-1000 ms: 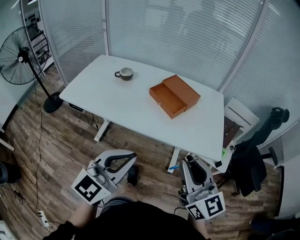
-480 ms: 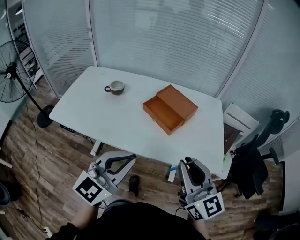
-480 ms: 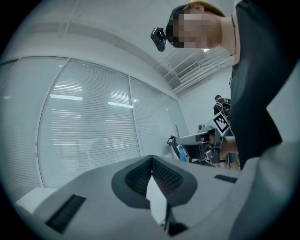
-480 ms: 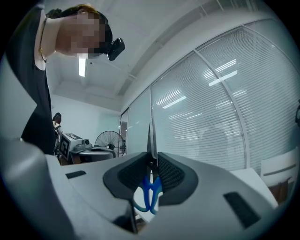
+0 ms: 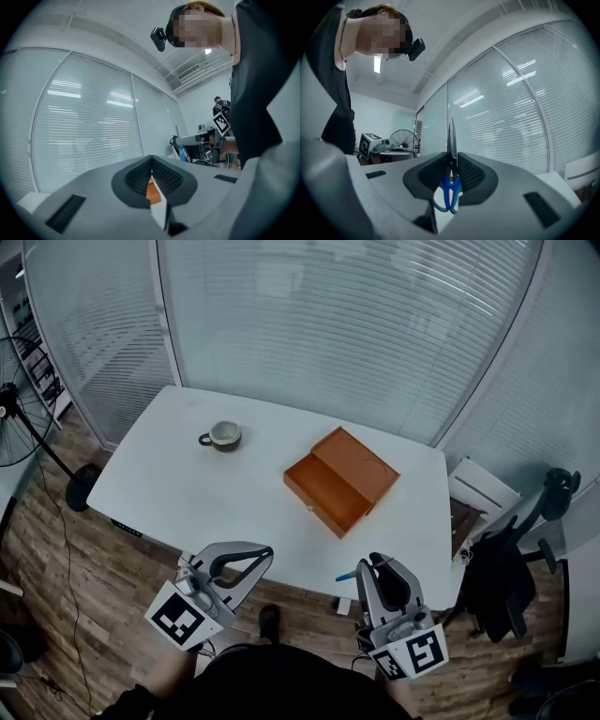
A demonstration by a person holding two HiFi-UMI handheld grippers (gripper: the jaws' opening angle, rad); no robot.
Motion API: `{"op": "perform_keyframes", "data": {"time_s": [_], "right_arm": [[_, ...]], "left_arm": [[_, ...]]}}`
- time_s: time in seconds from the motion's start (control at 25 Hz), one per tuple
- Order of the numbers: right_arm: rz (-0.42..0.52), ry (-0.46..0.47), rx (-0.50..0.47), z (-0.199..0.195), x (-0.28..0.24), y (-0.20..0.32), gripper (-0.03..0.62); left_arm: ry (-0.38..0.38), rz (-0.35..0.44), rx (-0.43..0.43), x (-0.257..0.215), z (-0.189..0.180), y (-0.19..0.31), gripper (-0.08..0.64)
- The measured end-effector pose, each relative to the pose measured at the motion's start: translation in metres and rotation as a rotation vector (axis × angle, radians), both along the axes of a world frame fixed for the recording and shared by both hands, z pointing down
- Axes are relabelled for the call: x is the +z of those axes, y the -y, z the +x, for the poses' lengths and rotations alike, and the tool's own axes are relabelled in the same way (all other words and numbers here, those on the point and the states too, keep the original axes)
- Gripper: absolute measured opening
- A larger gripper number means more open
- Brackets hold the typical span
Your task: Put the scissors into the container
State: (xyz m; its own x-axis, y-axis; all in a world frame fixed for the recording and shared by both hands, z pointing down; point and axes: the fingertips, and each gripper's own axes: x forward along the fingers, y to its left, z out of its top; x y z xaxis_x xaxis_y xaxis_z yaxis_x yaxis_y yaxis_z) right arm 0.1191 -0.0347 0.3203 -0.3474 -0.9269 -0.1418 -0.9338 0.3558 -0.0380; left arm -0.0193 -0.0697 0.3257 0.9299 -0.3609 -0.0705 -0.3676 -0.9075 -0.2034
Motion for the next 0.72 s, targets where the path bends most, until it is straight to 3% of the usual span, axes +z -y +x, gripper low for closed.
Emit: {"op": "perform_keyframes", "data": {"time_s": [0.72], "right_arm": [[-0.015, -0.008, 0.042, -0.007, -0.002, 0.098, 0.074]], "left_arm": [[-0.004, -0.013, 0.037, -0.001, -0.008, 0.104, 0.012]]}}
